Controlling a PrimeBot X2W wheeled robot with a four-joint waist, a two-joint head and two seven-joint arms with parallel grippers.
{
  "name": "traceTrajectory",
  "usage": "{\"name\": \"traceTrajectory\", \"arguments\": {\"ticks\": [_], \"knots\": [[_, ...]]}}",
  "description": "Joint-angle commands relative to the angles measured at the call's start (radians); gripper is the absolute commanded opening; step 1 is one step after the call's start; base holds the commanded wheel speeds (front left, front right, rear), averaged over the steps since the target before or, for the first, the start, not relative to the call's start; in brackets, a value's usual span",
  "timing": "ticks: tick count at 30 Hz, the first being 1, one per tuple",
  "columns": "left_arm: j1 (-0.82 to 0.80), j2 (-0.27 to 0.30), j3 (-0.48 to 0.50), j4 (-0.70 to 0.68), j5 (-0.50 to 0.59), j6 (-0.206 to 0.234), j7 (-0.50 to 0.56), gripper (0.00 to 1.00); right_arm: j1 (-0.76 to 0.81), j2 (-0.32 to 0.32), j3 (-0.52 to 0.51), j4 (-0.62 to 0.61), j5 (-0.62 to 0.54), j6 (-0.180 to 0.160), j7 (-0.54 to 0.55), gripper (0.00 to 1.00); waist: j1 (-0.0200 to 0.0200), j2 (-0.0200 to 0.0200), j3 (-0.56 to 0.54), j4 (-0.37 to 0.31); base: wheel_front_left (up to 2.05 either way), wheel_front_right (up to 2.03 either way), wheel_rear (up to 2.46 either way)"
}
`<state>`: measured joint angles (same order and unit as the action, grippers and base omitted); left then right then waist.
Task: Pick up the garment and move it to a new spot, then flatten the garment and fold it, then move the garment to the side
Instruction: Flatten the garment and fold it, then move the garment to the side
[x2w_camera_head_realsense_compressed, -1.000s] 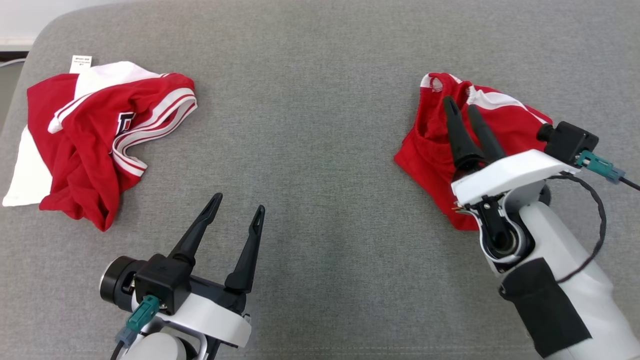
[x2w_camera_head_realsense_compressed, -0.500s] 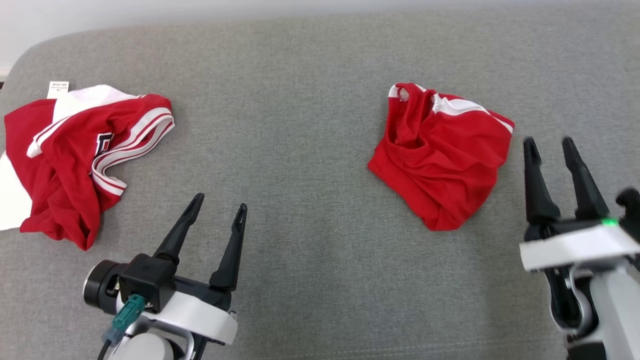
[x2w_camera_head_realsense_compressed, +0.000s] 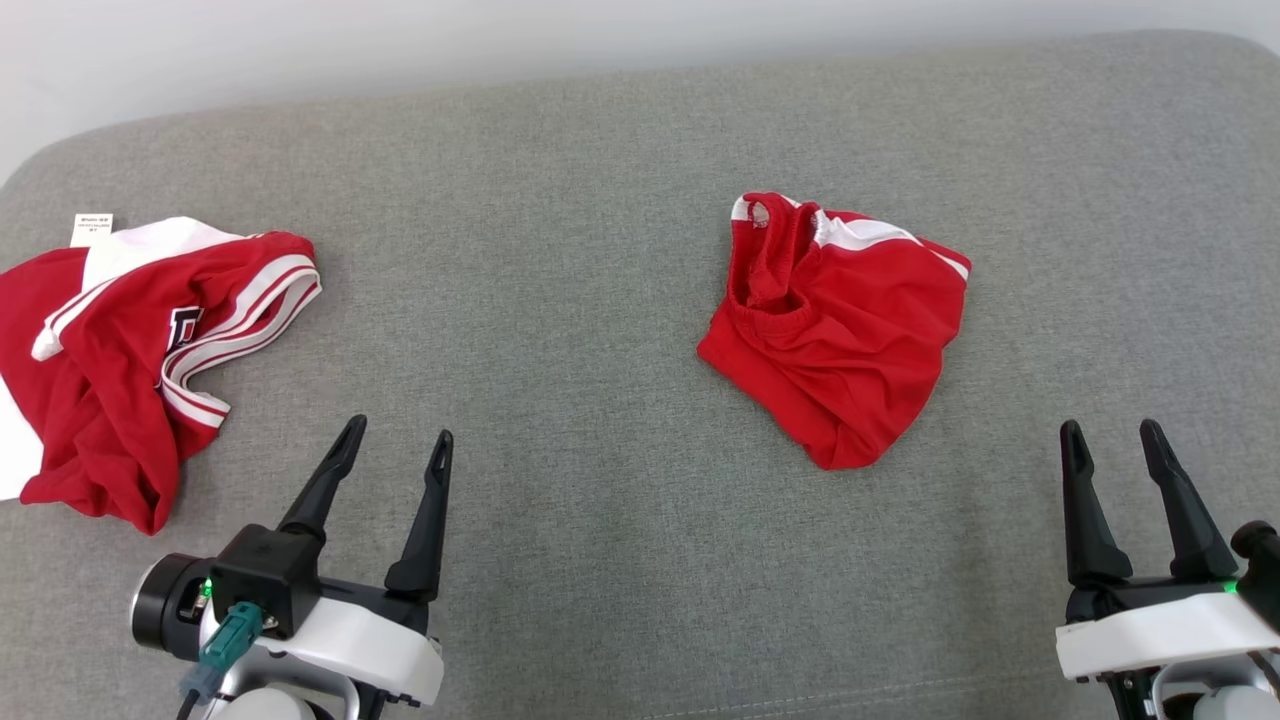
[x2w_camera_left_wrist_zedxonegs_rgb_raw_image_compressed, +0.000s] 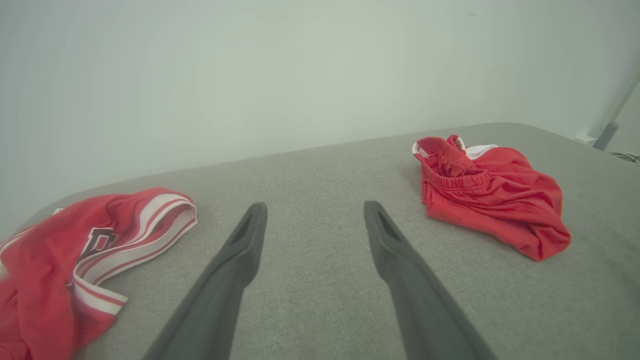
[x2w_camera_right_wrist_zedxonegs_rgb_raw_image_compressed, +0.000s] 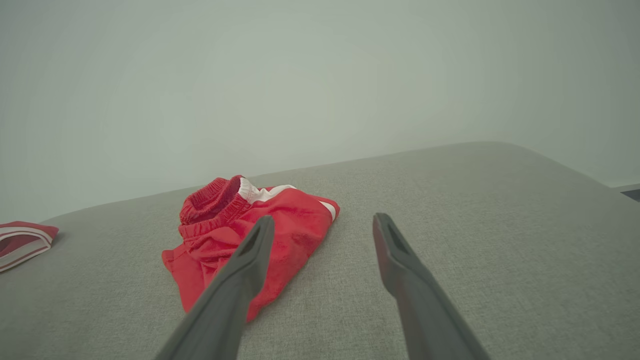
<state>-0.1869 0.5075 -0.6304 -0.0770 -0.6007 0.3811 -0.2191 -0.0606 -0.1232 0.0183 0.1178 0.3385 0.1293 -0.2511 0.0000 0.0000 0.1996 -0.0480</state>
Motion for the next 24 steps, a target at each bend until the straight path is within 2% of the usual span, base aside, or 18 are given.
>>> {"name": "traceTrajectory", "arguments": {"ticks": [1,16,19,24], "knots": [[-0.013,0.032,0.047,-0.025,-0.006,0.012,-0.001,1.00,0.003,-0.007,0.018,-0.023,-0.007,0.001,-0.011,1.00,0.0000,0.0000,-0.003,-0.003,0.00,0.00,0.00],[0.000,0.050,0.056,-0.057,-0.009,0.036,0.009,1.00,-0.023,-0.005,0.033,-0.016,0.025,0.001,-0.011,1.00,0.0000,0.0000,0.004,-0.015,0.00,0.00,0.00],[-0.007,0.053,0.058,-0.065,-0.007,0.038,0.009,1.00,-0.070,-0.008,0.038,0.029,0.071,0.001,-0.011,1.00,0.0000,0.0000,0.021,-0.015,0.00,0.00,0.00],[-0.031,0.046,0.051,-0.068,-0.001,0.030,0.009,1.00,-0.189,-0.029,0.079,0.178,0.186,0.001,-0.004,1.00,0.0000,0.0000,0.050,0.003,0.00,0.00,0.00]]}}
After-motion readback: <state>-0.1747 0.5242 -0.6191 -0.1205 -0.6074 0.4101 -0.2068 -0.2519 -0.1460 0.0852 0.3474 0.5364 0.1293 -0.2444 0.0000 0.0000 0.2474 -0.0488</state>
